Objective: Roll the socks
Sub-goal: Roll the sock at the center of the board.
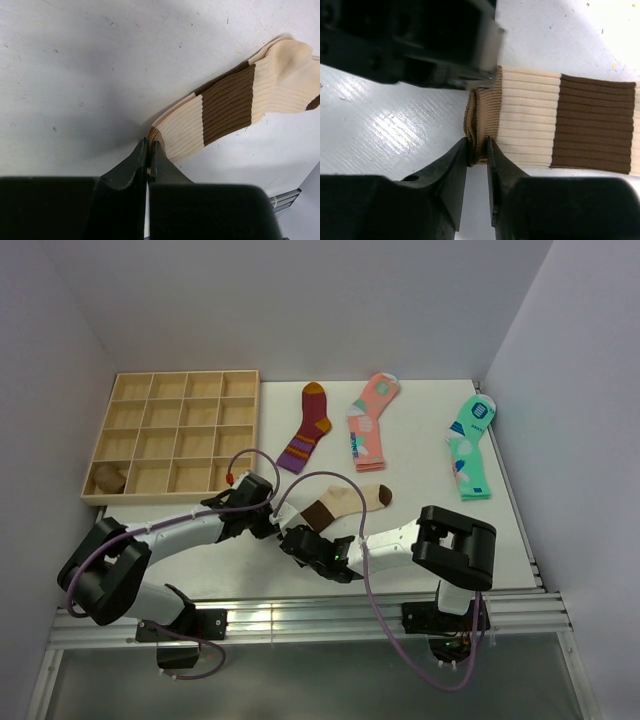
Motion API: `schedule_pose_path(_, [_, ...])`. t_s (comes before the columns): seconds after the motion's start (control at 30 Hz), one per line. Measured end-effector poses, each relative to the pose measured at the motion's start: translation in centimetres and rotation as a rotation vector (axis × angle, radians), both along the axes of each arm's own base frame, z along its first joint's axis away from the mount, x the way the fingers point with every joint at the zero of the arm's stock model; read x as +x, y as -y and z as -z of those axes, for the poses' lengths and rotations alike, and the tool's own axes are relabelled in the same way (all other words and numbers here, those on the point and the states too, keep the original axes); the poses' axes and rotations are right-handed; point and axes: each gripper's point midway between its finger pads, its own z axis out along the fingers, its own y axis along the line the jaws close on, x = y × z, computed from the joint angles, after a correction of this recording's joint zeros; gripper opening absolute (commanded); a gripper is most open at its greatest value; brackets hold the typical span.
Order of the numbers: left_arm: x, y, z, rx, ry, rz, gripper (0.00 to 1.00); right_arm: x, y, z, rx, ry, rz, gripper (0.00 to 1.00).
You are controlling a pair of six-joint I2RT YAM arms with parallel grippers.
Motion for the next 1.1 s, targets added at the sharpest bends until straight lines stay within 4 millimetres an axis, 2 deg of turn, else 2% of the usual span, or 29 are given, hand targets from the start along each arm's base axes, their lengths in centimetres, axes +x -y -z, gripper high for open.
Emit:
schedule_pose_path(0.03, [0.0,-0.1,0.0,0.000,-0.001,-0.003,0.00,0.0,0.0,0.0,0.001,0.001,0.004,0.18])
schedule_pose_path(0.13, [0.0,-0.3,-0.2,-0.007,-0.002,-0.006,0.00,0.1,0.0,-0.1,0.004,0.002,0.010,0.07])
schedule_pose_path(0.23, [0.1,-0.4,-0.5,-0.017,0.002,-0.009,0.00,0.1,0.0,-0.1,0.008,0.000,0.011,0.00])
schedule_pose_path(0.4, [0.0,-0.9,-0.3,-0.015,-0.006,-0.020,0.03,-0.2,-0.4,-0.1,0.036,-0.035,0.002,0.00])
schedule_pose_path(0.5, [0.0,-1.2,-0.3,-0.012,-0.010,-0.027,0.11,-0.2,-0.6,-0.5,0.093,-0.106,-0.004,0.00])
schedule_pose_path(0.53, [0.0,-1.2,-0.4,-0.013,-0.008,-0.029,0.18,0.0,-0.5,-0.6,0.113,-0.128,-0.001,0.00])
schedule_pose_path(0.67, [0.4,-1.4,-0.9,-0.022,0.012,-0.040,0.34,1.2,1.1,-1.1,0.227,-0.265,0.033,0.00])
schedule_pose_path(0.7, [0.4,-1.5,-1.0,-0.026,0.022,-0.044,0.43,1.4,1.5,-1.1,0.248,-0.295,0.042,0.00])
schedule_pose_path(0.77, [0.4,-1.7,-1.1,-0.033,0.035,-0.049,0.52,2.0,2.2,-1.0,0.301,-0.366,0.063,0.00])
schedule_pose_path(0.8, [0.3,-1.9,-1.1,-0.038,0.042,-0.054,0.61,2.0,2.3,-1.0,0.322,-0.396,0.066,0.00])
schedule_pose_path(0.93, [-0.3,-2.4,-1.1,-0.066,0.075,-0.065,0.68,1.8,2.4,-1.1,0.429,-0.532,0.051,0.00])
schedule_pose_path(1.1, [-0.9,-2.7,-1.4,-0.114,0.131,-0.063,0.65,1.8,2.4,-0.6,0.553,-0.686,0.052,0.00])
